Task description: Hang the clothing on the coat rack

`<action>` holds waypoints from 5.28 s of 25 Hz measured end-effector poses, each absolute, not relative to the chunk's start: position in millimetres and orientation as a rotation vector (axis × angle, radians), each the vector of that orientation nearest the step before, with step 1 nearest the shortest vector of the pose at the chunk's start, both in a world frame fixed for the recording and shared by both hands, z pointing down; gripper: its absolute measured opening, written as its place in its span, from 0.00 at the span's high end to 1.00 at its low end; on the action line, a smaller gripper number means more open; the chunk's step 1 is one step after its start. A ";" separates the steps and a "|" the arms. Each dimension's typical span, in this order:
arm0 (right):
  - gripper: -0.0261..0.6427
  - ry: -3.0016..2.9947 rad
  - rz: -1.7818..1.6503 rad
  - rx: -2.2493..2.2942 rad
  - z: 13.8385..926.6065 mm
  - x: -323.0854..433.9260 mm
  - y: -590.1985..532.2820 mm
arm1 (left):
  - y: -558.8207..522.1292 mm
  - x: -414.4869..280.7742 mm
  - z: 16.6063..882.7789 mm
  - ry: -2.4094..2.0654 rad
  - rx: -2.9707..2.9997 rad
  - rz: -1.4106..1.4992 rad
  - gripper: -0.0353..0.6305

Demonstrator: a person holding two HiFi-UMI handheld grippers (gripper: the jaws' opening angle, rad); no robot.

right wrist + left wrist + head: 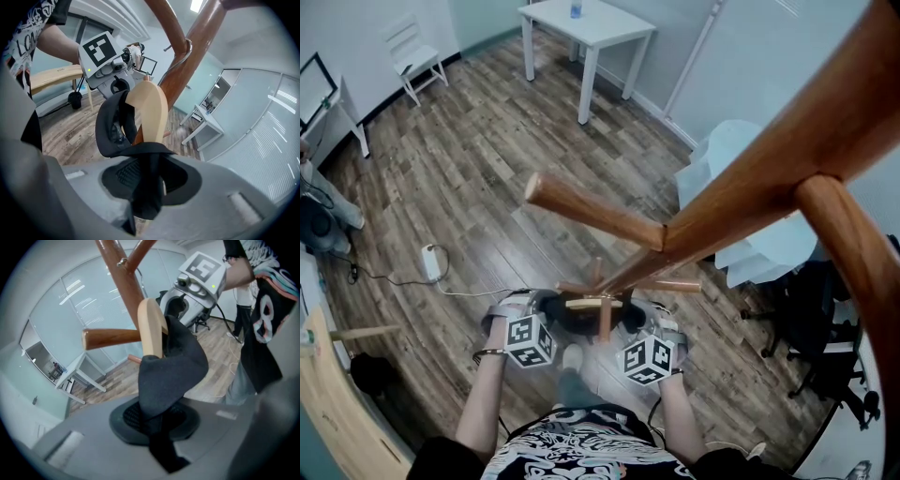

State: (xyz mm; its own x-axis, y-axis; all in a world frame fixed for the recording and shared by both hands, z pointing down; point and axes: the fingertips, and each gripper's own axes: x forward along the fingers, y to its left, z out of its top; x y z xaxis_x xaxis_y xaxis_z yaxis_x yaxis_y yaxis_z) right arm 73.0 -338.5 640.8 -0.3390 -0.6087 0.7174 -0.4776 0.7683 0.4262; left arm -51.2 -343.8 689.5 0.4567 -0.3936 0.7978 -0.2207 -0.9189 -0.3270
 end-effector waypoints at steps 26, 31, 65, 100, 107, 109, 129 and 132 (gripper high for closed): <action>0.74 -1.978 -0.094 0.862 649.9 87.3 -335.2 | -343.4 -62.8 693.5 0.635 -2.520 -1.482 0.74; 0.71 -1.984 -0.083 0.874 649.1 91.5 -330.1 | -342.0 -61.9 691.5 0.653 -2.521 -1.472 0.70; 0.71 -1.986 -0.089 0.935 629.9 98.6 -300.8 | -319.1 -74.1 676.4 0.730 -2.487 -1.464 0.61; 0.96 -2.412 0.050 1.340 533.0 54.9 -166.4 | -202.0 -101.4 544.0 1.412 -3.169 -0.202 0.96; 0.96 -2.425 0.043 1.407 517.6 44.8 -98.2 | -133.9 -112.1 520.0 1.471 -3.057 -0.209 0.96; 0.96 -2.420 0.003 1.444 508.7 46.0 -76.1 | -111.6 -112.7 511.2 1.482 -3.002 -0.229 0.96; 0.96 -2.418 -0.200 1.594 465.2 86.3 -2.0 | -43.4 -83.2 455.7 1.608 -2.648 -0.278 0.96; 0.96 -2.430 -0.183 1.585 463.2 101.4 -15.9 | -53.8 -72.0 451.0 1.638 -2.611 -0.278 0.96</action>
